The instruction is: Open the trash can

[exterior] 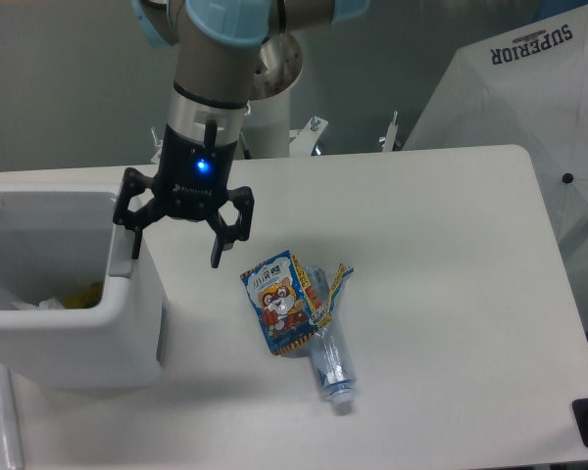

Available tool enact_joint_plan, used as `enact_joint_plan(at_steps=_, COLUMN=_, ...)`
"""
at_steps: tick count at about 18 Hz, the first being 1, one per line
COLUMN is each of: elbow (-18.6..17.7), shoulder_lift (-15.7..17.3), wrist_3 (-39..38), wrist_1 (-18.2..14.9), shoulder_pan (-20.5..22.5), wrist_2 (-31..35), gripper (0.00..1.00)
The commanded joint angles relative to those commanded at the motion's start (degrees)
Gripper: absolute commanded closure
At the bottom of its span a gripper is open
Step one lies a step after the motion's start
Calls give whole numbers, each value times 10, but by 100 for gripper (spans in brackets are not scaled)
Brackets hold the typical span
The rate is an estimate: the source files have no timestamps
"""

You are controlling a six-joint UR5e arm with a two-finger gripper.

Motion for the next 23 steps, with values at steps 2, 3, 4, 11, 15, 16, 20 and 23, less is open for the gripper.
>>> enact_joint_plan(at_steps=2, elbow=12, shoulder_lift=0, wrist_3=28, wrist_1=-1, shoulder_pan=24, wrist_2=19, gripper=0)
enact_joint_plan(at_steps=3, elbow=12, shoulder_lift=2, wrist_3=45, wrist_1=-1, shoulder_pan=31, wrist_2=38, gripper=0)
enact_joint_plan(at_steps=4, elbow=9, shoulder_lift=2, wrist_3=59, wrist_1=-2, shoulder_pan=40, wrist_2=53, gripper=0)
enact_joint_plan(at_steps=11, elbow=8, shoulder_lift=5, wrist_3=137, wrist_1=-9, shoulder_pan=111, wrist_2=138, gripper=0)
enact_joint_plan(at_steps=15, elbow=3, shoulder_lift=8, wrist_3=225, wrist_1=-19, shoulder_pan=128, wrist_2=189, gripper=0)
enact_joint_plan(at_steps=16, elbow=3, shoulder_lift=12, wrist_3=249, wrist_1=-37, shoulder_pan=130, wrist_2=197, gripper=0)
enact_joint_plan(at_steps=20, elbow=-1, shoulder_lift=24, wrist_3=384, wrist_1=-100, shoulder_pan=143, wrist_2=235, gripper=0)
enact_joint_plan(at_steps=23, elbow=-11, shoulder_lift=32, wrist_3=422, wrist_1=-103, shoulder_pan=149, wrist_2=246, gripper=0)
